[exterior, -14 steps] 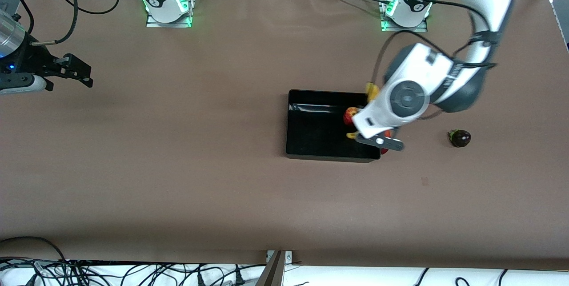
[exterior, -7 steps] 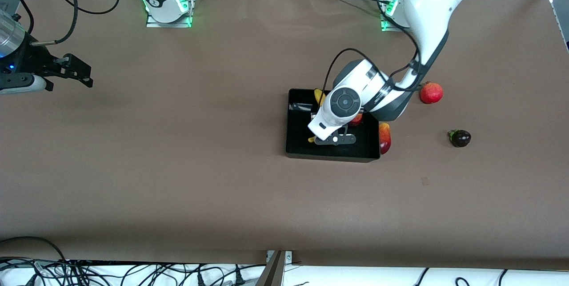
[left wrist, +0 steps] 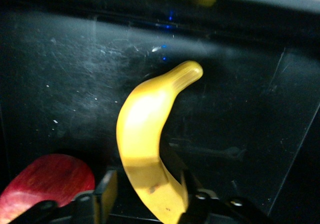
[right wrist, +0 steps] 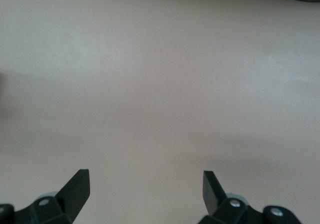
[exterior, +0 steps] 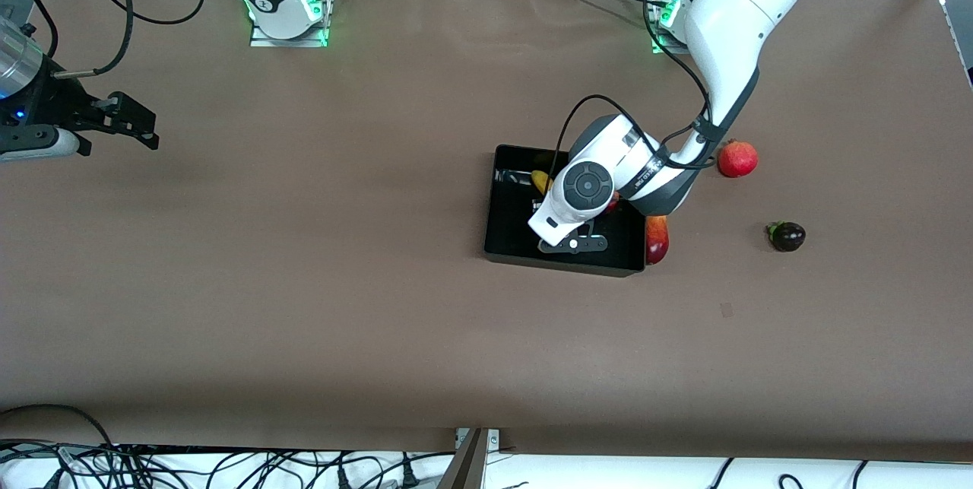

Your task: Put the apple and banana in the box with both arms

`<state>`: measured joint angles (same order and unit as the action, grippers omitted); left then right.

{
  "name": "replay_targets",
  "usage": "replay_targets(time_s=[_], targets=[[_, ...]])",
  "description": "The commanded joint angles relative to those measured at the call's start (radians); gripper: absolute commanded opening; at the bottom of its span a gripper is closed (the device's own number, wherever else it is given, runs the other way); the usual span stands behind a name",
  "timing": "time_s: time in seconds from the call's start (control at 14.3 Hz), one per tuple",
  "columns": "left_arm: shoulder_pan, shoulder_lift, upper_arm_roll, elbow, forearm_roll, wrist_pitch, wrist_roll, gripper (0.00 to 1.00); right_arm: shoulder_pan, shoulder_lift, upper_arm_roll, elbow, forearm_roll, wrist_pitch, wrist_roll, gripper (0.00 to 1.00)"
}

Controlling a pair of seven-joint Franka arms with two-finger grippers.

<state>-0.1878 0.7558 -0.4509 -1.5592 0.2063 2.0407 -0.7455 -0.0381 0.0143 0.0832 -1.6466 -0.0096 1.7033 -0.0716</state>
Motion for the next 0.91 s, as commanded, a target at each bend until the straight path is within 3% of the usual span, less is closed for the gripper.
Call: replay_targets(time_s=[0.0,0.14,0.28,0.63,0.84], targets=[[0.027,-0.048,0.0,0.008,0.015,-0.017,-0.014,1.0,-0.017,0.003,0.015,0.013,0.005,-0.004,-0.004,1.0],[0.063,-0.139,-0.002,0.013,0.016,-0.084,-0.008,1.0,-0.017,0.003,0.015,0.013,0.005,-0.004,-0.004,1.0],[0.111,-0.203,-0.005,0.082,0.018,-0.208,0.029,1.0,-0.017,0.003,0.013,0.013,0.005,-0.004,-0.004,1.0],[0.184,-0.24,-0.002,0.302,0.018,-0.552,0.357,1.0,-0.017,0.003,0.015,0.013,0.005,-0.004,-0.004,1.0],[0.271,-0.337,0.012,0.314,-0.016,-0.596,0.429,1.0,-0.017,0.003,0.015,0.013,0.005,-0.002,-0.004,1.0]])
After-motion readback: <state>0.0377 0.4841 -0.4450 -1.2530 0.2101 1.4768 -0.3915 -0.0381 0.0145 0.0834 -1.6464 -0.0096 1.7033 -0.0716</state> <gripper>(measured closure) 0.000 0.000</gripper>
